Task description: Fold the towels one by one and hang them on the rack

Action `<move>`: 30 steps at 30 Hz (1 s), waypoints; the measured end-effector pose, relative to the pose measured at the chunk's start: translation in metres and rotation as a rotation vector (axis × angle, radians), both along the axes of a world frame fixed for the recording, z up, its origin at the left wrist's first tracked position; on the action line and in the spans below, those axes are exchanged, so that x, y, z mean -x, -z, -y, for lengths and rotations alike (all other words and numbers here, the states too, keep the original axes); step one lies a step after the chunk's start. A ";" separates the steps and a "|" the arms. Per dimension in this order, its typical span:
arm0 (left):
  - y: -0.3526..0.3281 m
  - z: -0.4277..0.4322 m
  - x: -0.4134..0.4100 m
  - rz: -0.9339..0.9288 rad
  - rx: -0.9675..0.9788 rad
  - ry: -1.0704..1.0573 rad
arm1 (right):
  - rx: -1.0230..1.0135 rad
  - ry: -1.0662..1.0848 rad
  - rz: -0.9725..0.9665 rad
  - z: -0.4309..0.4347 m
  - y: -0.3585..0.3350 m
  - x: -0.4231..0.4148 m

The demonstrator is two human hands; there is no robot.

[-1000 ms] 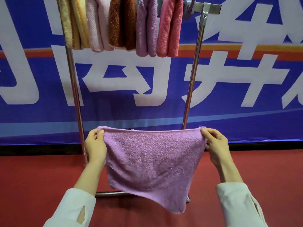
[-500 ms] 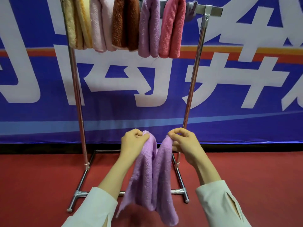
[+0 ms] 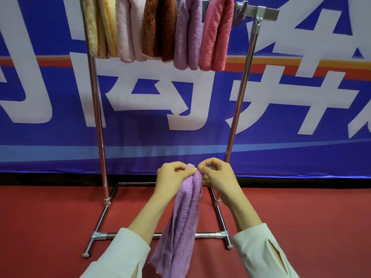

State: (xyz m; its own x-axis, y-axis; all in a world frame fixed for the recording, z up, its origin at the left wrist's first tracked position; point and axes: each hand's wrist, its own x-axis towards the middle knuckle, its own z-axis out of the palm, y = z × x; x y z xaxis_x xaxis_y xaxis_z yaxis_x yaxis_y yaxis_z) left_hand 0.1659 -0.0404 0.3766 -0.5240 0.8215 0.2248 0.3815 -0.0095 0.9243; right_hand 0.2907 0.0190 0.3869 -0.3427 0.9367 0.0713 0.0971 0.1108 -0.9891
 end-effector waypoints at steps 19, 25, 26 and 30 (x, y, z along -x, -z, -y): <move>0.002 0.001 -0.003 0.178 0.002 0.103 | -0.299 -0.016 0.213 0.003 -0.002 -0.005; -0.004 0.003 -0.001 0.228 0.013 0.271 | -0.329 -0.016 0.221 -0.003 -0.003 -0.013; -0.003 0.004 -0.001 0.207 0.007 0.305 | -0.328 -0.035 0.218 -0.003 -0.002 -0.014; -0.002 0.007 0.003 0.123 -0.039 0.317 | -0.302 -0.111 0.177 -0.004 -0.001 -0.017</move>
State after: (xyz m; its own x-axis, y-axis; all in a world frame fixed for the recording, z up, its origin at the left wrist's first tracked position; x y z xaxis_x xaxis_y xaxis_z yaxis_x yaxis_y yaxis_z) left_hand 0.1632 -0.0471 0.3785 -0.2691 0.9400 0.2096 0.2393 -0.1455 0.9600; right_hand 0.3077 0.0232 0.3876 -0.4730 0.8388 0.2696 0.2346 0.4149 -0.8791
